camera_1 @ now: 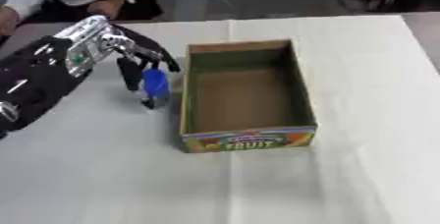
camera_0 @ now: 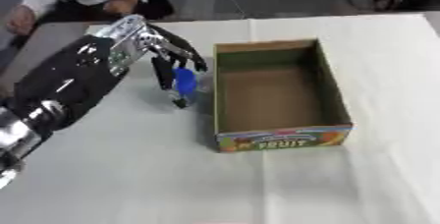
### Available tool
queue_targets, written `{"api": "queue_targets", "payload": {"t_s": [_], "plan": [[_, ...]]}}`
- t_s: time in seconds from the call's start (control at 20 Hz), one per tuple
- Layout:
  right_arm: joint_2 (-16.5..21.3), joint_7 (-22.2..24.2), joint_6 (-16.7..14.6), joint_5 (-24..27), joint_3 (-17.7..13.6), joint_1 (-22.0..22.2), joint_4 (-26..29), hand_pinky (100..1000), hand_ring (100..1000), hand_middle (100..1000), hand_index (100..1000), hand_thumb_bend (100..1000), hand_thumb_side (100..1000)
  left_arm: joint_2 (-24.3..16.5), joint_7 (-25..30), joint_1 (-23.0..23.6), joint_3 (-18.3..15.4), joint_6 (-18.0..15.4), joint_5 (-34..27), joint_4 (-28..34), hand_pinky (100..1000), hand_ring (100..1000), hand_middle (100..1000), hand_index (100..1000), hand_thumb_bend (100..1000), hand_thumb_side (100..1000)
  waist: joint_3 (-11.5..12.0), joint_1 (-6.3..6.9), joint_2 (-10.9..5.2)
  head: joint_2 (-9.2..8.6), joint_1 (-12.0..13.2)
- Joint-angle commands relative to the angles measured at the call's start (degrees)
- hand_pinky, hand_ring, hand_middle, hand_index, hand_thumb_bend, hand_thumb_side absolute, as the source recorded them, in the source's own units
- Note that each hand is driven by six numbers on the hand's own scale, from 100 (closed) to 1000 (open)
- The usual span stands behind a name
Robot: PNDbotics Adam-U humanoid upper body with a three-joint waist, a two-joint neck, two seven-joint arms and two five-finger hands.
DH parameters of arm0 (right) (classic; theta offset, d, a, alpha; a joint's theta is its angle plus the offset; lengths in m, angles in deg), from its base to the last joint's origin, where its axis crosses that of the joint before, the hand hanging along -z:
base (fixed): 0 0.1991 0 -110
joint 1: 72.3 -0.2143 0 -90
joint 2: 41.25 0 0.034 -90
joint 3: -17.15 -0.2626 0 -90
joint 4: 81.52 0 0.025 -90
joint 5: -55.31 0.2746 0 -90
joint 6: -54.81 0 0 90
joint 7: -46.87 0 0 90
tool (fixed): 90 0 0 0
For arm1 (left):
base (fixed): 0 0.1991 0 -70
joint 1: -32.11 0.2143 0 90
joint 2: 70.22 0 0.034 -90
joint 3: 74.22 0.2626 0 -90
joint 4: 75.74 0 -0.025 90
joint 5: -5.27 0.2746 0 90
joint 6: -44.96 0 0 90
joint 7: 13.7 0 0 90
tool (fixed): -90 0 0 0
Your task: Pick up objects on the table and place them in the box.
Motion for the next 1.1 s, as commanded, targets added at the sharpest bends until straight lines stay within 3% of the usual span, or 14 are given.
{"api": "queue_targets", "payload": {"t_s": [0.05,0.5,1.1], "plan": [[1.30,0.34,-0.08,0.38,-0.41,-1.03,0.89,209,494,490,587,100,908,-0.53,4.26,-1.22,0.03,-4.76,0.85,0.18,575,639,915,996,652,352,-0.09,-0.08,-0.88,-0.06,0.40],[1.31,0.63,-0.09,1.02,-0.46,-1.28,0.89,211,495,491,588,100,905,0.20,4.26,-1.26,-0.07,-6.04,3.04,0.18,535,620,889,998,644,293,-0.32,-0.03,-0.91,0.13,0.42],[1.32,1.16,-0.06,2.04,-0.51,-1.69,0.89,213,495,492,590,100,902,0.93,4.26,-0.38,-0.25,-7.15,5.60,-1.17,494,581,841,998,614,307,-0.72,0.09,-0.87,0.28,0.74]]}}
